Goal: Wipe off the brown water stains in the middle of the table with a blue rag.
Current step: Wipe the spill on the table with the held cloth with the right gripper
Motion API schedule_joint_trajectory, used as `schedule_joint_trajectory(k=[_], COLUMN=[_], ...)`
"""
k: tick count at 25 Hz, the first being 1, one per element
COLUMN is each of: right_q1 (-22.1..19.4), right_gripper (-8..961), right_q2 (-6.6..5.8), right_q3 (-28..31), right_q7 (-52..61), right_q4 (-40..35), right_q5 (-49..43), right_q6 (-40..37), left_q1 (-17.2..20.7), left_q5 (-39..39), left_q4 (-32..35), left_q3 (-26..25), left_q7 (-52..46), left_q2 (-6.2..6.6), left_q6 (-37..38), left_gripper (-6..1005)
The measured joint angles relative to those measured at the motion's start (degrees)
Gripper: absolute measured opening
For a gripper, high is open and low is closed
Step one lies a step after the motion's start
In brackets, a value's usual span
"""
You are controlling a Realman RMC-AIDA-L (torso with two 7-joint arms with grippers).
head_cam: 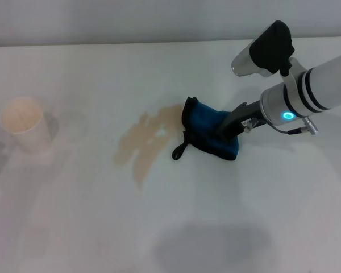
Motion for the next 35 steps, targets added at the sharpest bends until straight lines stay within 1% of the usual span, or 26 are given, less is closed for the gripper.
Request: schedule_joint_trajectory(k=[4, 6, 9, 13, 22, 23, 24, 27, 30, 35], right_q1=[0.3, 0.7, 1.4, 1.7, 1.7, 1.8, 1.8, 1.8, 1.5, 1.2], right_gripper=[103, 103, 103, 103, 103, 103, 103, 102, 102, 102], right_q2=[0.69, 0.98, 1.07, 1.1, 1.09, 1.09, 1.09, 1.09, 1.09, 1.09], right_q3=[-1.4, -4.5, -10.1, -16.0, -26.5, -28.7, -28.7, -31.8, -34.1, -35.6], right_q7=[0.2, 0.3, 0.3, 0.2, -0.3, -0.7, -0.7, -2.4, -3.1, -2.9], right_q4=[-0.3, -0.5, -0.7, -2.6, -7.5, -7.9, -7.9, -8.1, -8.1, -6.9], right_q5=[0.7, 3.3, 8.6, 12.9, 19.9, 21.3, 21.3, 24.2, 25.9, 26.2], right_q6=[0.7, 0.7, 0.5, -0.2, -1.2, -0.6, -0.6, 2.0, 6.6, 12.7], left_q1=[0.0, 0.0, 0.1, 0.2, 0.2, 0.1, 0.1, 0.1, 0.1, 0.1], left_q5=[0.1, 0.2, 0.2, 0.2, 0.2, 0.2, 0.2, 0.2, 0.2, 0.1], left_q4=[0.0, 0.0, 0.0, 0.0, 0.0, 0.0, 0.0, 0.0, 0.0, 0.0], left_q3=[0.0, 0.1, 0.1, 0.1, 0.2, 0.2, 0.2, 0.2, 0.2, 0.1], left_q7=[0.0, 0.0, 0.0, 0.0, 0.0, 0.0, 0.0, 0.0, 0.0, 0.0], left_q2=[0.03, 0.03, 0.03, -0.04, -0.06, -0.06, -0.06, -0.06, -0.06, -0.06], left_q6=[0.0, 0.0, 0.0, 0.0, -0.1, -0.1, -0.1, -0.1, -0.1, -0.1], left_gripper=[883, 883, 883, 882, 882, 882, 882, 882, 882, 882])
